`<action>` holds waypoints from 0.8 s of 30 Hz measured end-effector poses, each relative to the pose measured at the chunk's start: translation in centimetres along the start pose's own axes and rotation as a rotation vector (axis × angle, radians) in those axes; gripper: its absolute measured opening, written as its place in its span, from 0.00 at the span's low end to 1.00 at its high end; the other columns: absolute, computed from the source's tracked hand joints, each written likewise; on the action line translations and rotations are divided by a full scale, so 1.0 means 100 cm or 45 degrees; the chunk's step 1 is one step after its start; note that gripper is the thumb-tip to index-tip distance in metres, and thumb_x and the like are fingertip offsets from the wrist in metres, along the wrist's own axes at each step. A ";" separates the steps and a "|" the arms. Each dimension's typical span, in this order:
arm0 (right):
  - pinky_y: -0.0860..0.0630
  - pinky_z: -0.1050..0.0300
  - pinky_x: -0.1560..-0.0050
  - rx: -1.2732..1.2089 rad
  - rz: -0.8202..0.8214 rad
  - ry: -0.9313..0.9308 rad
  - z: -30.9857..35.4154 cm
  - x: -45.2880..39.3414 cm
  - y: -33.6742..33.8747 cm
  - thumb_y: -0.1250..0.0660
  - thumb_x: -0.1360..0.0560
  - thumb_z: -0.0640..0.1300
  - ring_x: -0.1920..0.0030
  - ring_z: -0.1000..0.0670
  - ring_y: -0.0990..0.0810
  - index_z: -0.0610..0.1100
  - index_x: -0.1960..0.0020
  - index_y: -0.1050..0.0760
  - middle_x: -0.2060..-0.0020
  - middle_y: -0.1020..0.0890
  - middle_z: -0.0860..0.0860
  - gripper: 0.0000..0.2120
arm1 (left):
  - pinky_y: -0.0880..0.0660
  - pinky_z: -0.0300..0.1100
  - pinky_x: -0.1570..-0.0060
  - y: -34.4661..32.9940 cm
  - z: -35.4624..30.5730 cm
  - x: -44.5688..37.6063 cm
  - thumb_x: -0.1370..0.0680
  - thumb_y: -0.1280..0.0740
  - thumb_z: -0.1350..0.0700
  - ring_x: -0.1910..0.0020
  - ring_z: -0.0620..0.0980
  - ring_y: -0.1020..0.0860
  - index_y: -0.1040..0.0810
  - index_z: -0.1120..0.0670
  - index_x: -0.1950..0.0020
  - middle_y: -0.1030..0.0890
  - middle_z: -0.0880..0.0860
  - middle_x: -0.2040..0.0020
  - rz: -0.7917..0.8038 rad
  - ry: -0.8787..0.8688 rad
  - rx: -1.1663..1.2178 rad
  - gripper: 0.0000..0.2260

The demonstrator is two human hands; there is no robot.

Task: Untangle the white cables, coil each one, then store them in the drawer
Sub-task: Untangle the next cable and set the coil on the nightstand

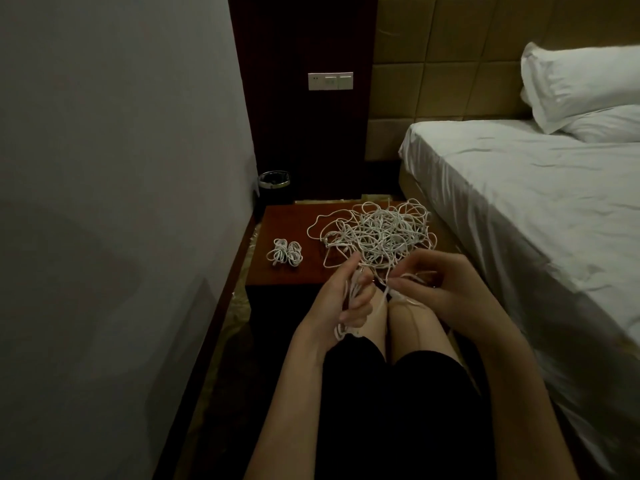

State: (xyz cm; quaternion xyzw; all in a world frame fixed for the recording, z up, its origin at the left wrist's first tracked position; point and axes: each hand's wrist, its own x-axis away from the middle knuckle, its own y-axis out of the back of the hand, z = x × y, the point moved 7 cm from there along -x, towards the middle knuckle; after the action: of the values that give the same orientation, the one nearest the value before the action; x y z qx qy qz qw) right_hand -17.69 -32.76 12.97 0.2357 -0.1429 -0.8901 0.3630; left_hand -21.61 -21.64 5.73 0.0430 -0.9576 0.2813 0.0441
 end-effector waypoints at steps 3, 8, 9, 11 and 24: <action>0.20 0.60 0.56 -0.066 0.026 0.037 0.007 -0.002 -0.011 0.27 0.30 0.35 0.58 0.52 0.16 0.41 0.55 0.19 0.60 0.16 0.50 0.05 | 0.45 0.30 0.84 -0.001 0.001 0.000 0.24 0.44 0.37 0.84 0.40 0.40 0.28 0.53 0.68 0.33 0.48 0.78 -0.029 0.003 -0.021 0.23; 0.20 0.61 0.59 0.066 -0.070 0.049 0.006 -0.008 -0.028 0.25 0.31 0.36 0.63 0.55 0.17 0.42 0.56 0.20 0.64 0.16 0.50 0.06 | 0.37 0.33 0.78 -0.009 -0.001 -0.002 0.24 0.43 0.36 0.78 0.42 0.34 0.24 0.55 0.66 0.33 0.50 0.72 -0.113 -0.055 -0.206 0.25; 0.21 0.63 0.61 0.073 -0.121 0.041 0.005 -0.008 -0.026 0.25 0.31 0.36 0.64 0.56 0.17 0.41 0.56 0.21 0.64 0.17 0.50 0.07 | 0.38 0.34 0.78 -0.011 -0.001 -0.001 0.22 0.44 0.37 0.78 0.43 0.34 0.22 0.54 0.67 0.33 0.49 0.74 -0.119 -0.048 -0.210 0.25; 0.22 0.66 0.61 0.094 -0.233 0.071 0.004 -0.007 -0.020 0.25 0.31 0.36 0.63 0.57 0.17 0.41 0.56 0.22 0.65 0.17 0.52 0.08 | 0.40 0.33 0.81 -0.013 -0.001 0.002 0.20 0.43 0.39 0.81 0.42 0.37 0.21 0.51 0.67 0.36 0.47 0.77 -0.108 -0.034 -0.219 0.23; 0.20 0.46 0.57 0.122 -0.250 0.046 -0.006 -0.002 0.008 0.26 0.29 0.38 0.61 0.46 0.18 0.51 0.58 0.18 0.63 0.16 0.51 0.08 | 0.47 0.30 0.84 -0.022 0.012 0.008 0.24 0.37 0.43 0.86 0.38 0.44 0.24 0.47 0.67 0.39 0.44 0.80 0.240 0.129 -0.092 0.14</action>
State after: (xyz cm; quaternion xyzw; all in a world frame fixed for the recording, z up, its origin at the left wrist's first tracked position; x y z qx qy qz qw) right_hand -16.80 -33.23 12.88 0.2818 -0.1550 -0.9091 0.2648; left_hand -22.21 -24.21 6.03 -0.0630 -0.9635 0.2512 0.0672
